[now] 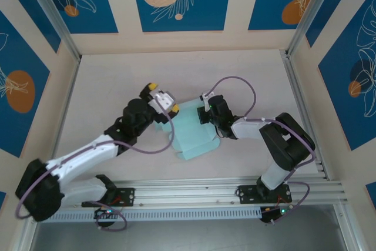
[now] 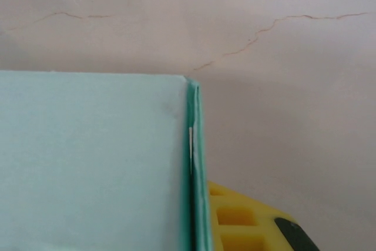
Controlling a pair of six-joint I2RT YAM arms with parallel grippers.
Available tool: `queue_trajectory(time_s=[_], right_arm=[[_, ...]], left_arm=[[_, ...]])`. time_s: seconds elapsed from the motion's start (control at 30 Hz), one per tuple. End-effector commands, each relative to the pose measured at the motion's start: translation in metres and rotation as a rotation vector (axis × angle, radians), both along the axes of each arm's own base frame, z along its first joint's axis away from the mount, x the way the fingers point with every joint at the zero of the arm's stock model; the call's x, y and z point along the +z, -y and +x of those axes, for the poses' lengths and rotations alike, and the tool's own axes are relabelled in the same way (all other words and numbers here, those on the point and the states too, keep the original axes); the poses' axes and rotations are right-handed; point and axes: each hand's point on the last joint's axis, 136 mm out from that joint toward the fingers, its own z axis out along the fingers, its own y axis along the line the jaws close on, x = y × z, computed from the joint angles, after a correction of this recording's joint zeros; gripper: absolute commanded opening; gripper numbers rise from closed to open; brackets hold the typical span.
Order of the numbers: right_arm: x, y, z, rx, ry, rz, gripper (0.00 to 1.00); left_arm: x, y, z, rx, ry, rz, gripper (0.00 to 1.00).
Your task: Fold the paper box
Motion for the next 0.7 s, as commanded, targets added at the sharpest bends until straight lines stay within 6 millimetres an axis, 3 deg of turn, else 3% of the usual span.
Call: queue_trajectory(time_s=[0.0,0.1,0.27,0.37,0.53,0.67], right_arm=[[0.011,0.009,0.004,-0.063,0.036,-0.060,0.08],[0.013,0.009,0.001,-0.085,0.017,-0.047,0.08],[0.016,0.010,-0.003,-0.111,0.012,-0.057,0.07],[0.017,0.010,-0.005,-0.118,0.008,-0.048,0.07],[0.020,0.007,-0.005,-0.114,0.011,-0.044,0.07],[0.018,0.005,-0.005,-0.112,0.004,-0.050,0.07]], left_arm=[[0.005,-0.029,-0.012,0.185,-0.263,-0.408,1.00],[-0.025,-0.042,-0.029,0.289,-0.477,-0.555,0.96],[-0.076,-0.025,-0.055,0.266,-0.761,-0.713,0.91],[-0.082,-0.022,-0.052,0.265,-0.767,-0.773,0.79],[-0.072,-0.011,-0.038,0.235,-0.716,-0.738,0.64],[-0.069,-0.004,-0.028,0.238,-0.707,-0.675,0.59]])
